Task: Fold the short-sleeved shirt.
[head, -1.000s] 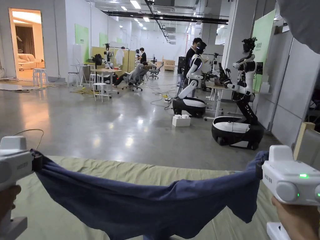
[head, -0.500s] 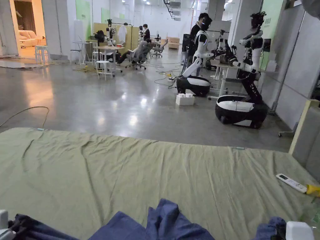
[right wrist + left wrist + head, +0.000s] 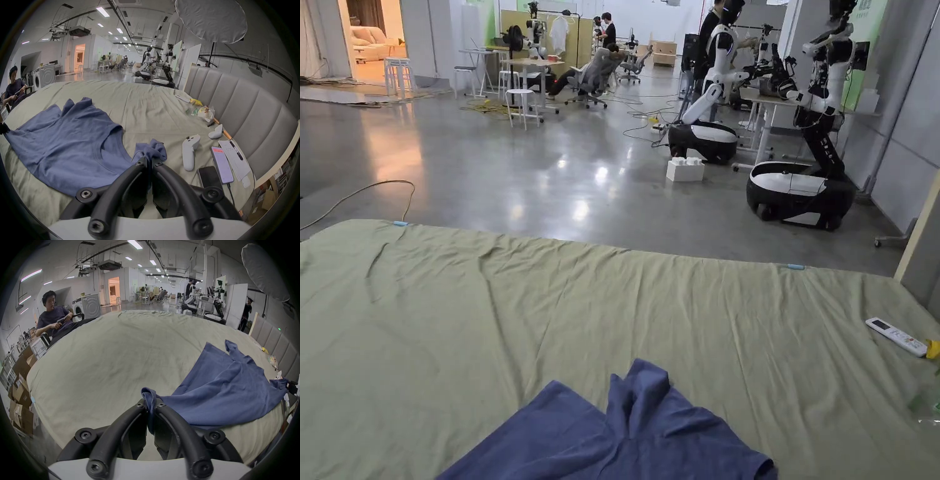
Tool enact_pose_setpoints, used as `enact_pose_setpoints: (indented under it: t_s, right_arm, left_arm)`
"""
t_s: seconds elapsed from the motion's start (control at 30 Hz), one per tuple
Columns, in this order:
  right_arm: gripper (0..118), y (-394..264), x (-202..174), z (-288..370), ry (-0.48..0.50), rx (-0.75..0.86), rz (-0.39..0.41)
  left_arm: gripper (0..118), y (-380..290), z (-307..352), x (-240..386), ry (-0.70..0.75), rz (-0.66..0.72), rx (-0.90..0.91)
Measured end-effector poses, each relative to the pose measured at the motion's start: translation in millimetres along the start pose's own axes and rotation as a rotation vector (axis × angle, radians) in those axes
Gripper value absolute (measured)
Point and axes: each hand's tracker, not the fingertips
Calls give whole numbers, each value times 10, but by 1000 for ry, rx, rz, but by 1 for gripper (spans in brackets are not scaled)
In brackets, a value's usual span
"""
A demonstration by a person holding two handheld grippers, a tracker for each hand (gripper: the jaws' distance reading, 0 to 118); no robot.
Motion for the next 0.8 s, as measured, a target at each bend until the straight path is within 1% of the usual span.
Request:
enact_pose_setpoints:
  t_s: [0.03,0.13,0.17,0.2,0.23,0.27,0.3,0.33,0.37,0.47,0.53,0.57,0.67,0.7,0.73,0.77,0.8]
  right_arm:
    - [5,-15,-15,4,-8,-6,2]
    - [8,24,-67,49,-19,-12,-8]
    - [12,59,-94,82,-18,-6,-7]
    - [18,95,-123,112,-19,1,-8]
    - [29,102,-168,119,-23,15,-12]
    - [49,138,-210,144,-23,32,-13]
    - [65,173,-253,167,-24,54,-18]
    - [74,217,-306,194,-21,81,-26]
    - [76,251,-371,202,-12,104,-31]
    - [76,405,-556,253,31,175,-45]
    - [76,502,-691,272,51,218,-52]
    - [76,570,-764,296,55,238,-50]
    - [76,734,-971,365,82,298,-51]
    - [72,787,-1025,394,91,313,-53]
    - [64,842,-1077,429,107,339,-56]
    - [46,894,-1143,471,120,354,-59]
    - [33,930,-1191,504,118,370,-56]
  left_arm:
    - [14,-23,4,17,12,-6,-1]
    - [19,6,-14,57,79,-68,4]
    - [32,10,28,125,120,-110,18]
    - [41,30,47,161,147,-132,33]
    - [51,63,64,193,168,-145,51]
    - [58,99,88,227,181,-149,73]
    - [59,111,138,268,175,-138,84]
    - [59,149,173,305,170,-120,94]
    - [59,196,209,353,158,-86,116]
    - [59,303,338,536,61,-14,165]
    - [59,372,415,712,22,-17,198]
    - [58,394,322,709,9,-24,215]
    - [56,505,427,963,-25,-46,302]
    - [55,510,476,1040,-40,-40,331]
    - [52,538,530,1122,-63,-35,363]
    - [43,569,585,1193,-95,-35,390]
    - [35,592,627,1252,-108,-38,411]
